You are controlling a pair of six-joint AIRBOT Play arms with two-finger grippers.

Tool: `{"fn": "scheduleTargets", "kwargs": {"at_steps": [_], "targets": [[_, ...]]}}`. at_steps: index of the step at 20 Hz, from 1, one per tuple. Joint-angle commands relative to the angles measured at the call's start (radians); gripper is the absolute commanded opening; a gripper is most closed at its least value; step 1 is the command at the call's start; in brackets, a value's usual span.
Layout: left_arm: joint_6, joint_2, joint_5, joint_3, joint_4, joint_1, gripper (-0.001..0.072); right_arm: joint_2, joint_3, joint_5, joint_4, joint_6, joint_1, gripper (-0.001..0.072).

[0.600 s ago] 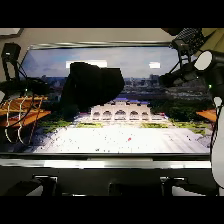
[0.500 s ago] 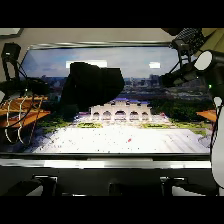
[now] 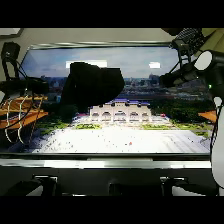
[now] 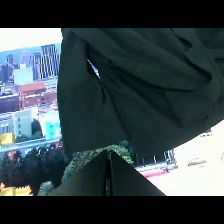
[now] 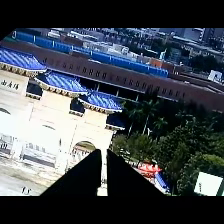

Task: Fold the clothes and pants, and hang the long-sleeved shirts on hangers.

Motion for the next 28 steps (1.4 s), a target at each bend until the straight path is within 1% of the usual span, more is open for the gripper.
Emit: {"fn": "scheduleTargets", "kwargs": {"at_steps": [1,4,5,6,7,9,11,12,14,15,18,20,22,24,28], "targets": [[0.000,-0.001,0.042,0.000,0.000,0.001,0.0034,0.000,0.000,0.000,0.000,0.000,-0.001,0.0089],[0.000,-0.001,0.050,-0.001,0.000,0.001,0.0035,0.000,0.000,0.000,0.000,0.000,-0.001,0.0089],[0.000,-0.001,0.056,-0.001,0.000,0.001,0.0046,0.000,0.000,0.000,0.000,0.000,-0.001,0.0089],[-0.001,0.000,0.048,-0.001,0.000,0.001,0.0230,0.000,0.000,0.000,0.000,0.000,-0.001,0.0089],[-0.038,0.000,0.028,-0.001,0.000,0.001,0.0720,0.000,0.000,0.000,0.000,0.000,-0.001,0.0089],[-0.151,-0.013,0.029,-0.015,0.001,0.023,0.0720,0.000,0.000,0.000,0.000,0.000,-0.001,0.0089],[-0.274,-0.046,0.026,-0.043,-0.009,0.086,0.0720,0.000,0.000,0.000,0.000,0.000,-0.001,0.0089],[-0.293,-0.073,0.026,-0.058,-0.044,0.130,0.0720,0.000,0.000,0.000,0.000,0.000,-0.001,0.0089],[-0.285,-0.158,0.026,-0.073,-0.172,0.235,0.0720,0.000,0.000,0.000,0.000,0.000,-0.001,0.0089],[-0.250,-0.211,0.030,-0.073,-0.259,0.289,0.0720,0.000,0.000,0.000,0.001,0.000,-0.001,0.0089],[-0.084,-0.374,0.056,-0.072,-0.499,0.401,0.0720,0.000,0.000,-0.001,0.002,0.001,-0.001,0.0089],[0.043,-0.476,0.059,-0.069,-0.655,0.425,0.0720,0.000,0.000,-0.019,0.002,0.000,-0.001,0.0089],[0.154,-0.557,0.064,-0.069,-0.770,0.415,0.0720,0.000,0.000,-0.032,0.001,0.000,-0.001,0.0089],[0.184,-0.613,0.093,-0.069,-0.809,0.394,0.0720,0.000,0.000,-0.032,0.001,0.000,-0.001,0.0089],[0.185,-0.682,0.139,-0.032,-0.808,0.364,0.0720,0.000,0.000,-0.034,0.001,0.000,-0.001,0.0089]]}}
